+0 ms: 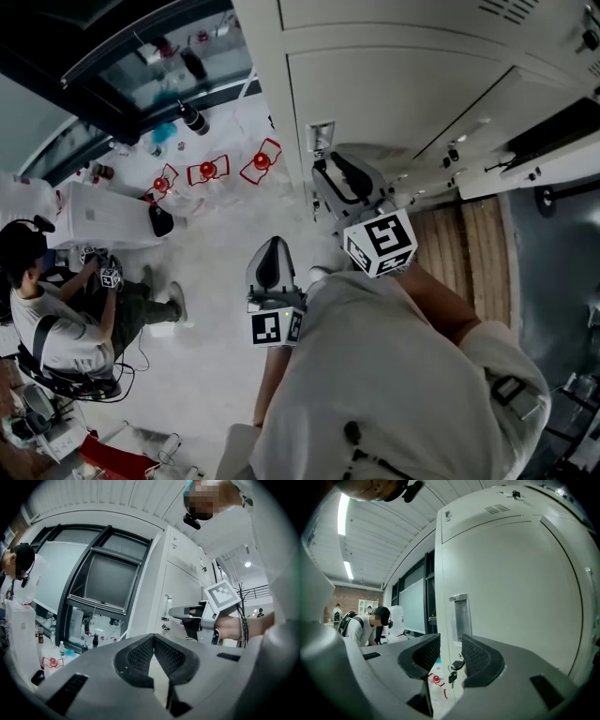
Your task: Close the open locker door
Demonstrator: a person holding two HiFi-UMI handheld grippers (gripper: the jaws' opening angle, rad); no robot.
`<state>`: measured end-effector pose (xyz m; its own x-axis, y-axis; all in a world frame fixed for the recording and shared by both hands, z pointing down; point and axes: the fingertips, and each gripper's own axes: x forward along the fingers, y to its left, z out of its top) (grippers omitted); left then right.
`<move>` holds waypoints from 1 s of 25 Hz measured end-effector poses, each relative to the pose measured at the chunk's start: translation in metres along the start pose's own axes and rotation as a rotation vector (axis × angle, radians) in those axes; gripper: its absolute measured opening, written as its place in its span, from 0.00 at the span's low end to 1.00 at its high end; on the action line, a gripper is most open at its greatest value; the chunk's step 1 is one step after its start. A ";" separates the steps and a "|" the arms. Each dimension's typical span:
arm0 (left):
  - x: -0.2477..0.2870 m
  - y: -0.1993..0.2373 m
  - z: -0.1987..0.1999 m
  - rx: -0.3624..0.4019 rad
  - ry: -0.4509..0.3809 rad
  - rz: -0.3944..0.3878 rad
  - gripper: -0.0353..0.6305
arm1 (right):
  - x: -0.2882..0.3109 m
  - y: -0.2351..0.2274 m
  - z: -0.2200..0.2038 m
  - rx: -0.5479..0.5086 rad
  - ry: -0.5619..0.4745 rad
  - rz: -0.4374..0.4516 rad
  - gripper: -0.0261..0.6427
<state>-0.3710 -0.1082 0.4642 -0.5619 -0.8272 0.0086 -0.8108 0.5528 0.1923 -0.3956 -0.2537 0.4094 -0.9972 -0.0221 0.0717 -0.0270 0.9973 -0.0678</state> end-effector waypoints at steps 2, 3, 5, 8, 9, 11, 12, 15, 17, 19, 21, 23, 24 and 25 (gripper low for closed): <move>-0.002 0.000 0.004 0.003 -0.008 0.006 0.06 | -0.007 0.011 -0.009 0.020 0.019 0.061 0.25; -0.003 0.000 0.006 0.004 -0.014 0.011 0.06 | -0.011 0.018 -0.014 0.027 0.028 0.095 0.25; -0.007 0.001 0.009 0.005 -0.023 0.023 0.06 | -0.019 0.034 -0.022 0.037 0.037 0.156 0.20; -0.014 0.002 0.014 0.007 -0.035 0.044 0.06 | -0.031 0.055 -0.031 0.044 0.040 0.223 0.12; -0.017 0.001 0.015 0.008 -0.039 0.051 0.06 | -0.034 0.061 -0.034 0.049 0.047 0.247 0.11; -0.022 0.000 0.018 0.008 -0.048 0.064 0.06 | -0.040 0.072 -0.038 0.068 0.055 0.299 0.09; -0.026 0.000 0.020 0.007 -0.052 0.069 0.06 | -0.043 0.077 -0.039 0.079 0.054 0.328 0.08; -0.037 -0.006 0.028 0.006 -0.063 0.070 0.06 | -0.054 0.095 -0.039 0.103 0.043 0.430 0.08; -0.045 -0.011 0.030 0.007 -0.066 0.074 0.06 | -0.064 0.109 -0.041 0.113 0.037 0.499 0.08; -0.051 -0.015 0.028 0.008 -0.064 0.088 0.06 | -0.073 0.121 -0.044 0.109 0.033 0.549 0.08; -0.055 -0.018 0.021 0.002 -0.052 0.102 0.06 | -0.080 0.132 -0.051 0.091 0.048 0.585 0.08; -0.059 -0.020 0.014 -0.003 -0.036 0.111 0.06 | -0.085 0.141 -0.059 0.069 0.066 0.624 0.08; -0.061 -0.020 0.013 -0.003 -0.034 0.120 0.06 | -0.086 0.145 -0.060 0.067 0.061 0.640 0.08; -0.064 -0.019 0.013 -0.001 -0.035 0.133 0.06 | -0.087 0.147 -0.060 0.071 0.056 0.650 0.08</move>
<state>-0.3214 -0.0644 0.4468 -0.6701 -0.7423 -0.0002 -0.7284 0.6575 0.1929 -0.3085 -0.1005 0.4533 -0.8066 0.5894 0.0451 0.5737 0.7990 -0.1801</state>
